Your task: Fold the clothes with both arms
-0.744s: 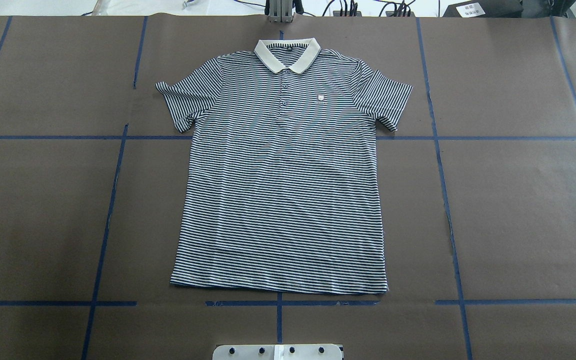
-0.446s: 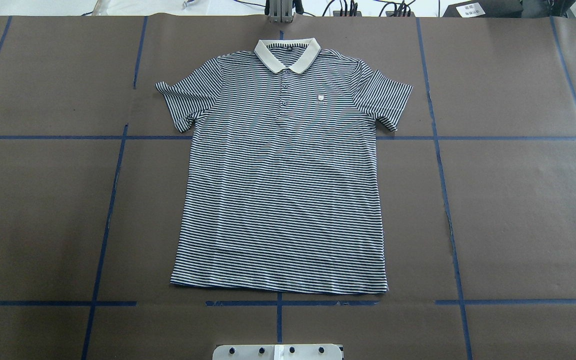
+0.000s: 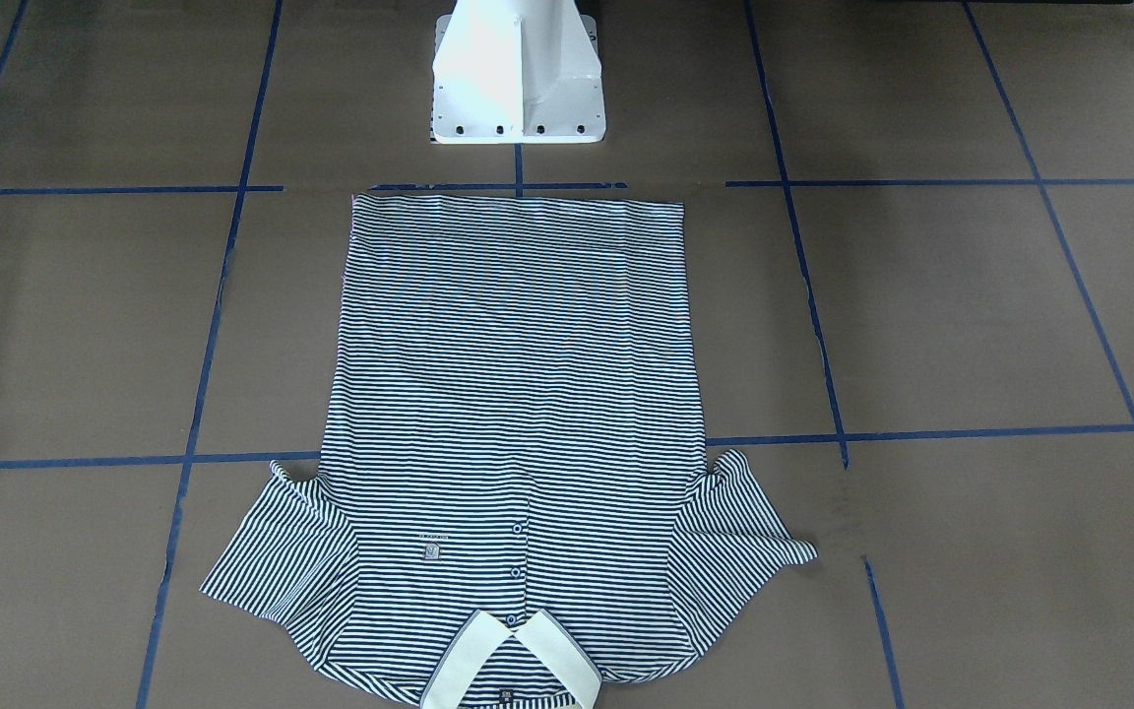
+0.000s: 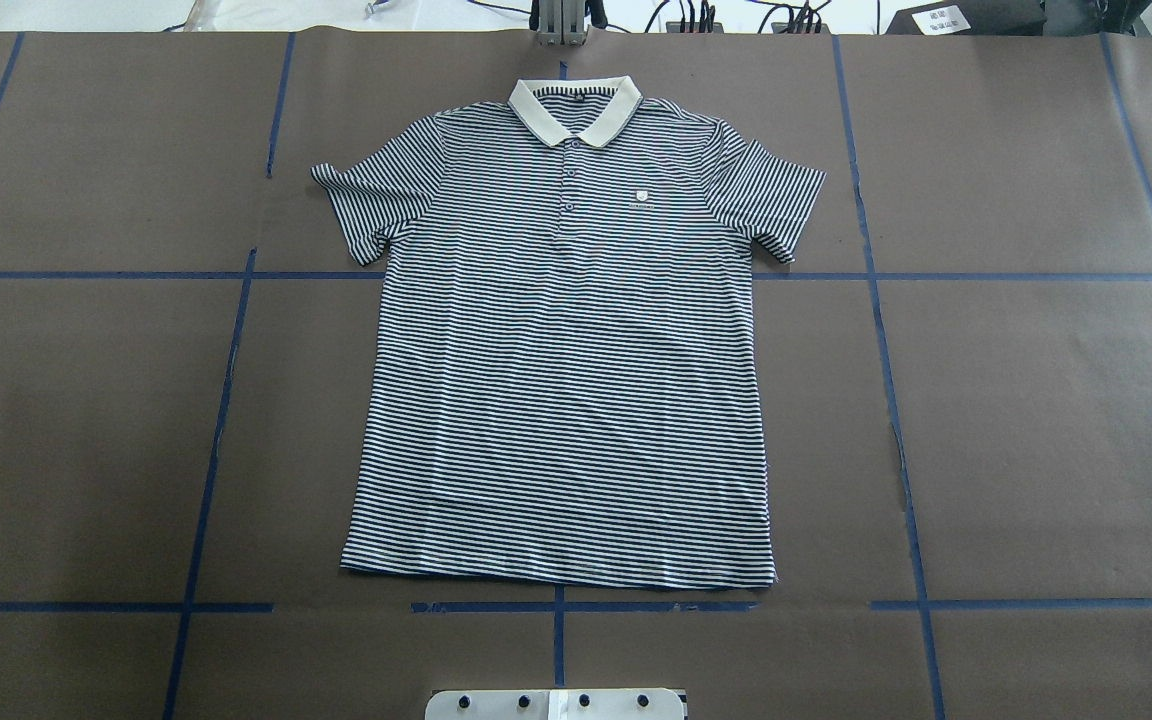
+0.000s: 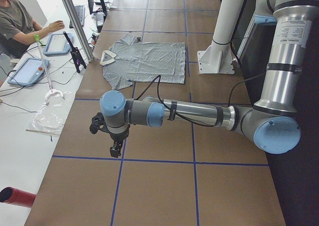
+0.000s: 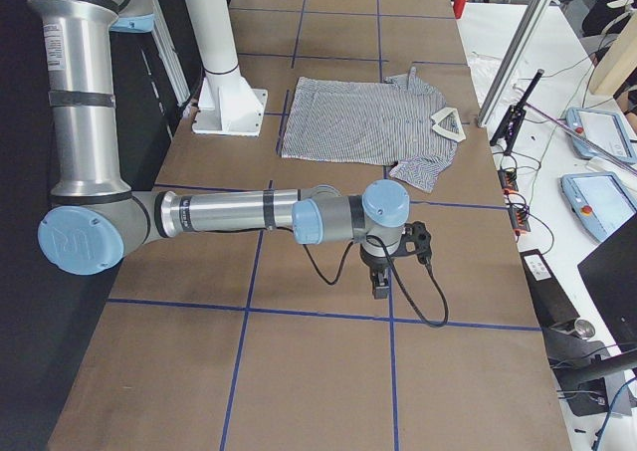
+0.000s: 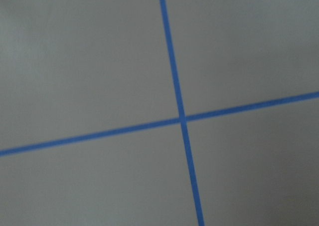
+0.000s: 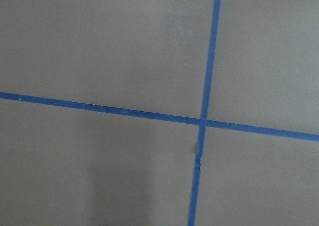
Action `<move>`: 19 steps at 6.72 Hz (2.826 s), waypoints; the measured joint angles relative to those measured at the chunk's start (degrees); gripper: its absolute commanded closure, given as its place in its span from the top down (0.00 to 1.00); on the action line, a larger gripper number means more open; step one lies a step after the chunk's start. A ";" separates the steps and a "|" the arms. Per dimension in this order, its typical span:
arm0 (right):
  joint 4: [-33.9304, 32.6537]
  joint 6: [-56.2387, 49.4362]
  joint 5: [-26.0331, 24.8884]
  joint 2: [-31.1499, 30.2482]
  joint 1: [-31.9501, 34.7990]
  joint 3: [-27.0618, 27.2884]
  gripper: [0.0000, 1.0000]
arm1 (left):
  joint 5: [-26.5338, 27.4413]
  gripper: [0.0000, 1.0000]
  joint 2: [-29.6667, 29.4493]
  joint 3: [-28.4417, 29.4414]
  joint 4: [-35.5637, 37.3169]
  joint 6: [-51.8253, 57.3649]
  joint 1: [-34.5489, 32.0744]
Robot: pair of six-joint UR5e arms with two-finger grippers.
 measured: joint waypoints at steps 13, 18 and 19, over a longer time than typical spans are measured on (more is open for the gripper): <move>33.99 35.52 -17.05 37.60 -29.48 -40.90 0.71 | 3.53 1.00 -10.25 4.15 -31.94 -42.40 19.55; 33.78 35.20 -17.96 38.42 -30.25 -42.04 0.00 | 3.56 1.00 -10.27 4.09 -31.95 -42.48 19.52; 33.74 35.23 -17.84 38.76 -30.30 -41.85 0.00 | 3.56 1.00 -10.27 4.15 -31.95 -42.52 19.50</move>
